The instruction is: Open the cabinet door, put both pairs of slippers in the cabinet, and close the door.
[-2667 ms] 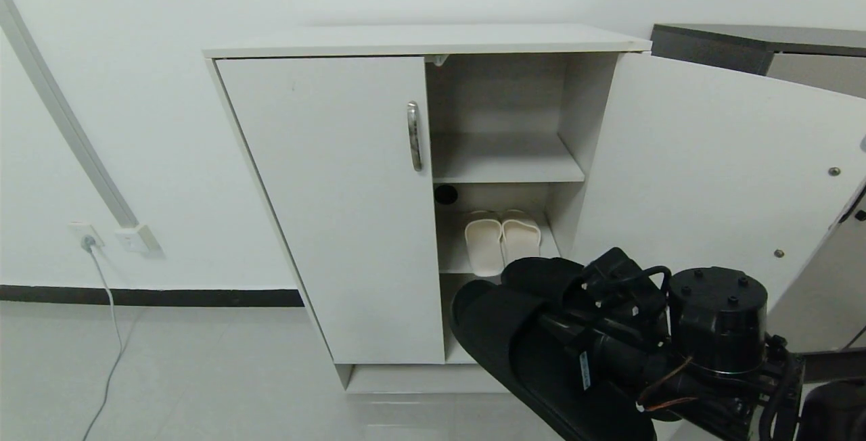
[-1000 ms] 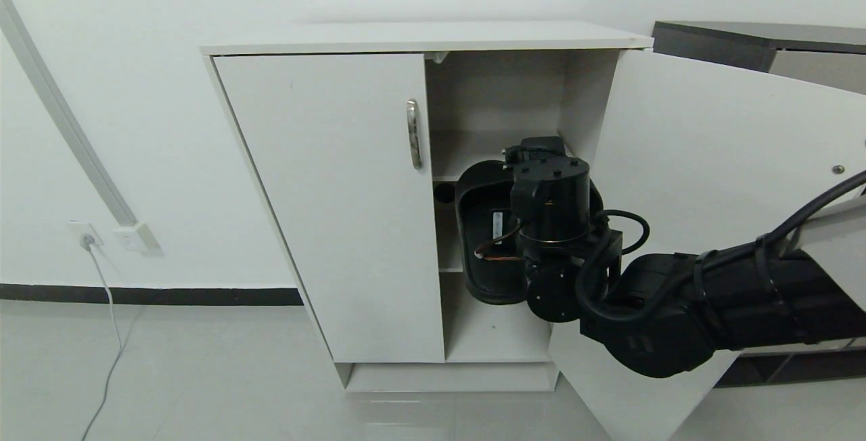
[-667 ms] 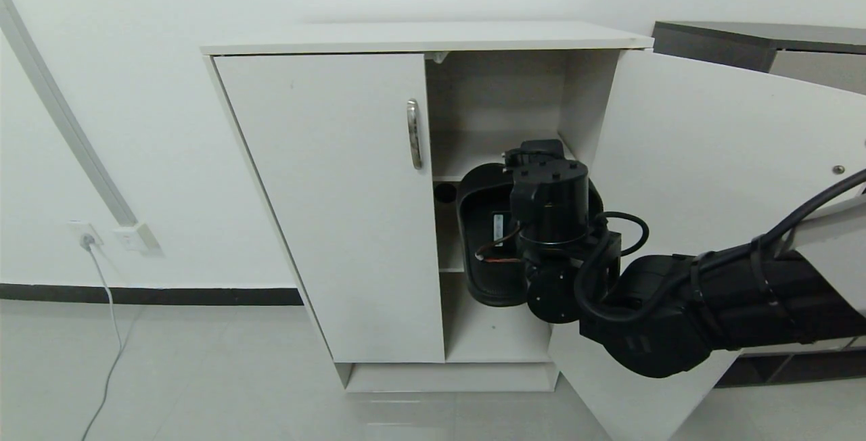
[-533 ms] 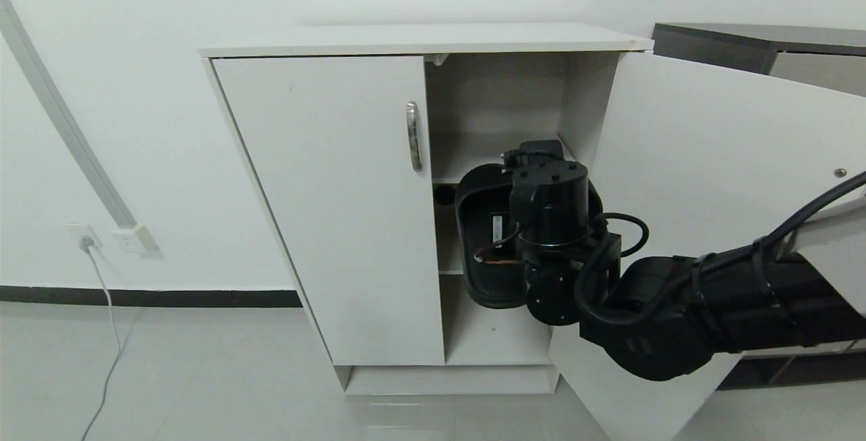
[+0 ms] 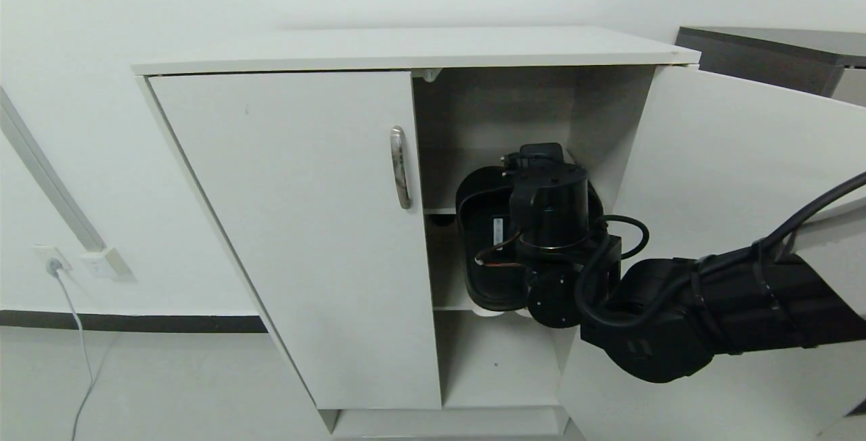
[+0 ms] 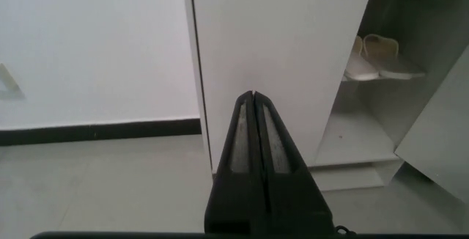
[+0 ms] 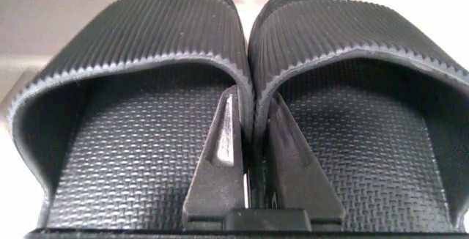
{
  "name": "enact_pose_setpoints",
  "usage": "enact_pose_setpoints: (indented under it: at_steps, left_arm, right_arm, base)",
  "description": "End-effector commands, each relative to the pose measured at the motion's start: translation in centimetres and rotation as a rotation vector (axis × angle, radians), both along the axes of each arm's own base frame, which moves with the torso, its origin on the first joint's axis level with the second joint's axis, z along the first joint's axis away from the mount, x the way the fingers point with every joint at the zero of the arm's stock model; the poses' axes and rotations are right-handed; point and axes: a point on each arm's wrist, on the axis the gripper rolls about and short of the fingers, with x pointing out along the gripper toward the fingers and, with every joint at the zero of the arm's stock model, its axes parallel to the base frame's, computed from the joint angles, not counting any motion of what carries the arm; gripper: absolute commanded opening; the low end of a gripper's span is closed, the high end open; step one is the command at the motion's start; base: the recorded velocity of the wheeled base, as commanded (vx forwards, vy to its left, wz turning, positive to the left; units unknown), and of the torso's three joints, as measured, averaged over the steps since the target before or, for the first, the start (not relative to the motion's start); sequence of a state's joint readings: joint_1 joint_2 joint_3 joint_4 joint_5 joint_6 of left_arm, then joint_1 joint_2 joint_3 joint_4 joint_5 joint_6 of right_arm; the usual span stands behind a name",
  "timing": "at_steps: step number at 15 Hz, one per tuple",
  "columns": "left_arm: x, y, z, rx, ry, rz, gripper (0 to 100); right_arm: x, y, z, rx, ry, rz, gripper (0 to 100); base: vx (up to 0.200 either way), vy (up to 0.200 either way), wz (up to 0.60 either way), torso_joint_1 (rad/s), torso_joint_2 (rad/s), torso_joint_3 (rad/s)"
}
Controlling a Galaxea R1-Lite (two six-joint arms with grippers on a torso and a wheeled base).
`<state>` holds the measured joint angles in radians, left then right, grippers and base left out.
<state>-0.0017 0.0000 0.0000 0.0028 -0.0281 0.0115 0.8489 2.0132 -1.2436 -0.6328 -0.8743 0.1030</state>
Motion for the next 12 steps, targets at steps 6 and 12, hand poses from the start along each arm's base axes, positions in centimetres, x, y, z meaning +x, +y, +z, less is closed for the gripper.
enact_pose_setpoints:
  at_steps: [6, 12]
  left_arm:
    - [0.0, 0.0, 0.0, 0.002, 0.000, 0.001, 0]
    - [0.0, 0.0, 0.0, 0.001, 0.000, 0.001, 0]
  right_arm:
    - [0.8, -0.3, -0.6, -0.011, 0.017, 0.020, 0]
    - [4.3, -0.2, -0.2, -0.025, 0.046, -0.004, 0]
  base:
    - [0.000, 0.000, 0.00, 0.000, 0.00, 0.000]
    - [0.000, 0.000, 0.00, 0.000, 0.00, 0.000]
